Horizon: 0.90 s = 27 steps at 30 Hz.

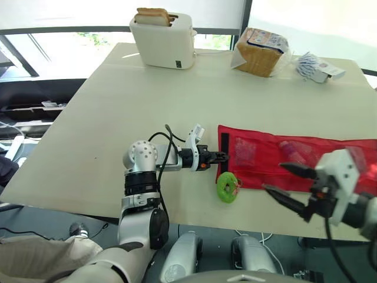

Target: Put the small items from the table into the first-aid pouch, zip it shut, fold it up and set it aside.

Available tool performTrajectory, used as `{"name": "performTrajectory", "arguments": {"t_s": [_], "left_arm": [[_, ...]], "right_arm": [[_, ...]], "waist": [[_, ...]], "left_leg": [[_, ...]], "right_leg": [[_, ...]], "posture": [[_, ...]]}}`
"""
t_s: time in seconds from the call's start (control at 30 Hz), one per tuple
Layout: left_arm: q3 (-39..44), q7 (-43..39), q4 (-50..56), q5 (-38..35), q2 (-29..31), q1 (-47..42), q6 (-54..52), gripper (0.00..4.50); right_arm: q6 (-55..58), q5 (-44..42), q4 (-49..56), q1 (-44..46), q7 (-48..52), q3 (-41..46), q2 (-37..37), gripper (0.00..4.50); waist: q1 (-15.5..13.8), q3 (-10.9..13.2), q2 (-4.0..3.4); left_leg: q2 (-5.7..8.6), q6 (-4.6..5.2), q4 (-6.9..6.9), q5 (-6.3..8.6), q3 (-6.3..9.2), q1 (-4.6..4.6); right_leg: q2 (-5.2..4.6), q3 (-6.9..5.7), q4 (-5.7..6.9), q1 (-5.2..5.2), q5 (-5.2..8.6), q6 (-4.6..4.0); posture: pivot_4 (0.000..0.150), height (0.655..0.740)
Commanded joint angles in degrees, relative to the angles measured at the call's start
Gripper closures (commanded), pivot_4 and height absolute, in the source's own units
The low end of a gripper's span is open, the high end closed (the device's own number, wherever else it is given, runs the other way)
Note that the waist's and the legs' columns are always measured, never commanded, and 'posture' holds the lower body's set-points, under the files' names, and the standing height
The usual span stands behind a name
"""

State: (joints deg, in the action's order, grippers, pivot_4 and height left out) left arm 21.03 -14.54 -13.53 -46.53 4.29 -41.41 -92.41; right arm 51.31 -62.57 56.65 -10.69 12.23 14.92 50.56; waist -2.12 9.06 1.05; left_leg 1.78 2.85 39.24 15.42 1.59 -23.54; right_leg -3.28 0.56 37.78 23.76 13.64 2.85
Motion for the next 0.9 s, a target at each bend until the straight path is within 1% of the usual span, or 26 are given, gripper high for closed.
{"name": "performTrajectory", "arguments": {"t_s": [0.03,0.13,0.2,0.27,0.33,0.4,0.57,0.63,0.67,0.7,0.8,0.83,0.9], "left_arm": [[1.1,0.8,2.2,-1.8,-0.8,-1.2,-0.1,4.42],[1.1,1.4,2.2,-1.9,-1.0,-1.3,-0.1,4.42],[0.9,1.5,2.2,-2.0,-0.9,-1.3,-0.1,4.42],[0.5,1.5,2.4,-2.2,-0.7,-1.2,-0.1,4.5],[0.3,1.6,2.7,-2.4,-0.6,-1.0,-0.1,4.5],[0.4,1.7,3.0,-2.7,-0.5,-0.9,-0.1,4.5],[0.8,2.0,4.1,-2.9,-0.5,-0.4,-0.1,4.5],[0.9,2.0,4.4,-2.7,-0.5,-0.2,-0.1,4.5],[0.9,1.9,4.5,-2.6,-0.5,-0.2,-0.1,4.5],[0.9,1.7,4.5,-2.3,-0.4,-0.1,-0.1,4.5],[0.9,1.1,4.5,-1.5,0.0,-0.1,-0.1,4.5],[0.8,0.9,4.4,-1.3,0.2,-0.1,0.1,4.5],[0.4,0.3,4.2,-0.9,0.8,-0.1,0.4,4.5]], "right_arm": [[0.9,9.3,-0.8,7.1,-3.0,-15.0,-4.0,0.62],[0.7,15.4,-6.1,13.2,-0.9,-22.9,-6.5,0.62],[0.5,18.0,-9.2,16.1,0.7,-26.1,-7.4,0.62],[0.4,20.7,-12.6,19.2,3.1,-29.9,-8.6,1.11],[0.7,25.6,-15.7,22.7,4.9,-34.1,-7.9,1.11],[0.9,28.2,-17.1,24.5,6.1,-35.8,-7.6,1.11],[0.6,31.3,-18.9,26.2,7.9,-36.5,-9.8,1.11],[0.2,32.6,-19.3,26.4,8.4,-36.4,-11.0,2.21],[0.0,33.1,-19.4,26.3,8.6,-36.2,-11.5,2.48],[-0.7,33.1,-19.6,25.8,8.7,-35.4,-12.5,2.86],[-1.9,32.8,-19.2,24.0,9.1,-32.7,-14.8,4.26],[-1.9,32.6,-18.9,23.3,9.0,-31.7,-15.4,4.45],[-1.7,32.0,-18.0,21.5,8.4,-29.0,-16.4,4.45]], "waist": [[0.0,0.0,0.01],[0.1,0.0,-0.01],[0.2,0.0,-0.01],[0.4,0.0,-0.01],[0.8,0.0,-0.01],[1.0,0.0,-0.01],[1.3,0.0,-0.01],[1.3,0.0,-0.01],[1.3,0.0,-0.01],[1.3,0.0,-0.01],[1.3,0.0,-0.01],[1.3,0.0,-0.01],[1.3,0.0,-0.02]], "left_leg": [[0.01,-0.02,0.03,-0.02,0.02,-0.08],[0.06,-0.08,0.03,-0.05,0.01,-0.12],[0.06,-0.08,0.06,-0.05,0.02,-0.12],[0.08,-0.08,0.06,-0.05,0.02,-0.11],[0.08,-0.09,0.05,-0.06,0.05,-0.1],[0.08,-0.1,0.04,-0.06,0.08,-0.12],[0.08,-0.12,0.04,-0.07,0.12,-0.11],[0.08,-0.13,0.03,-0.08,0.13,-0.11],[0.08,-0.13,0.03,-0.08,0.13,-0.11],[0.08,-0.13,0.03,-0.08,0.14,-0.11],[0.08,-0.14,0.02,-0.08,0.15,-0.11],[0.08,-0.14,0.02,-0.08,0.17,-0.12],[0.09,-0.14,0.02,-0.09,0.16,-0.11]], "right_leg": [[0.01,-0.01,0.01,0.08,0.0,0.0],[0.0,0.0,0.06,0.16,-0.01,0.01],[0.04,-0.01,0.05,0.16,-0.01,0.01],[0.04,-0.02,0.07,0.15,-0.01,0.01],[0.06,-0.04,0.09,0.16,-0.01,0.01],[0.06,-0.07,0.09,0.16,-0.01,0.01],[0.04,-0.08,0.1,0.16,-0.01,0.0],[0.05,-0.08,0.11,0.17,-0.02,0.0],[0.04,-0.08,0.12,0.17,-0.02,0.0],[0.04,-0.08,0.12,0.17,-0.02,0.0],[0.04,-0.09,0.12,0.18,-0.02,0.0],[0.04,-0.1,0.12,0.18,-0.02,0.0],[0.04,-0.1,0.13,0.18,-0.02,0.0]], "posture": [[0.15,0.74],[0.15,0.74],[0.15,0.74],[0.15,0.74],[0.15,0.74],[0.15,0.74],[0.15,0.74],[0.15,0.74],[0.15,0.74],[0.15,0.74],[0.15,0.74],[0.15,0.74],[0.15,0.74]]}}
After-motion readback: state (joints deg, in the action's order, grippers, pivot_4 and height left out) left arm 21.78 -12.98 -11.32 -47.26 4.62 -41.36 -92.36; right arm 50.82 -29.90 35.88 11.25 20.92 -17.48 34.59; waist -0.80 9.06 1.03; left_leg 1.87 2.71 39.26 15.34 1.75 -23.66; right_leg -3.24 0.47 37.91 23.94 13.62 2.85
